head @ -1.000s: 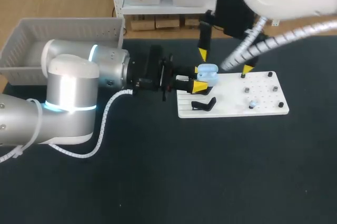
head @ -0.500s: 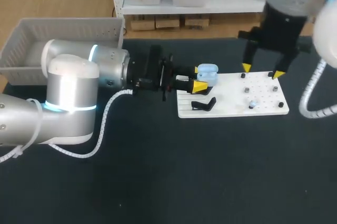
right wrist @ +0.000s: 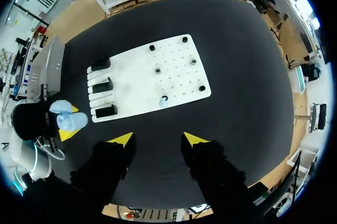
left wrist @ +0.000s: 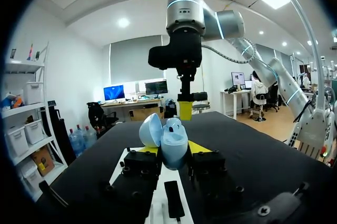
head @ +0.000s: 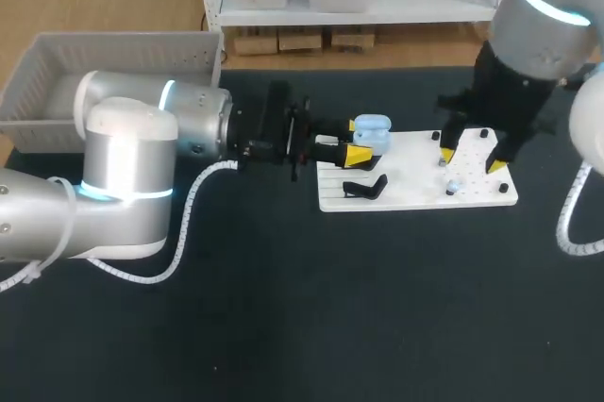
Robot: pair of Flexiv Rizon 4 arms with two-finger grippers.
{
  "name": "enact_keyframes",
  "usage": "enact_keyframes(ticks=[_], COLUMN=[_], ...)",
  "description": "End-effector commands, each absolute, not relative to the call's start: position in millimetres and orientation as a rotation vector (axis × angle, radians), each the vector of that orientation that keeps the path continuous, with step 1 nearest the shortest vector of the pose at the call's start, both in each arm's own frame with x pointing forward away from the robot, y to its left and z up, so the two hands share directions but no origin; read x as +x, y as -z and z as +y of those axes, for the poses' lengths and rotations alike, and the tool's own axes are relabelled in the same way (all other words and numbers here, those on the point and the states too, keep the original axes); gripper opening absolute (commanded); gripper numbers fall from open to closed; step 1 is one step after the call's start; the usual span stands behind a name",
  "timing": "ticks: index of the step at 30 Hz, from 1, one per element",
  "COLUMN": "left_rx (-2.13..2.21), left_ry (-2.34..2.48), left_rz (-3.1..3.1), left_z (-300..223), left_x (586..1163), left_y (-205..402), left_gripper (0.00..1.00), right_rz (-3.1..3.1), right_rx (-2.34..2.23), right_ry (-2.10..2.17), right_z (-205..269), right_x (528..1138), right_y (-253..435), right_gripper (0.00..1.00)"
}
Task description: Pick up each earbud case from the left stands, insert the matching earbuds, close the lid, and place the case in the box.
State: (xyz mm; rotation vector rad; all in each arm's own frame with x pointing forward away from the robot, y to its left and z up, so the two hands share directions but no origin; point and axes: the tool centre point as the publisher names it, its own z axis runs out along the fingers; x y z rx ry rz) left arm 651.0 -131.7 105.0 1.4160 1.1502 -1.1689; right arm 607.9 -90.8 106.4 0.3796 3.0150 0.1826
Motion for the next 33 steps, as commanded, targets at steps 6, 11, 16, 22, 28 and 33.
enact_keyframes(ticks=[6, 11, 16, 22, 28, 33], left_rx=[1.414, 1.414, 1.414, 1.414, 1.414, 1.414], left_ry=[1.166, 1.166, 1.166, 1.166, 1.166, 1.166], left_rz=[1.149, 1.149, 1.149, 1.149, 1.149, 1.149], left_z=[-132, -132, -132, -132, -132, -132], left_x=[650, 650, 650, 650, 650, 650], left_y=[-104, -104, -104, -104, -104, -104], left_gripper=[0.00, 0.00, 0.00, 0.00, 0.00, 0.00], right_rz=[2.997, 2.992, 2.985, 2.977, 2.971, 2.977], right_rx=[0.494, 0.576, 0.652, 0.720, 0.748, 0.754], right_ry=[-0.078, -0.080, -0.102, -0.127, -0.128, -0.134], right_z=[-88, -91, -91, -96, -98, -97], right_x=[620, 625, 627, 632, 636, 641], right_y=[-64, -52, -44, -36, -32, -29], right_gripper=[0.52, 0.51, 0.49, 0.45, 0.42, 0.39])
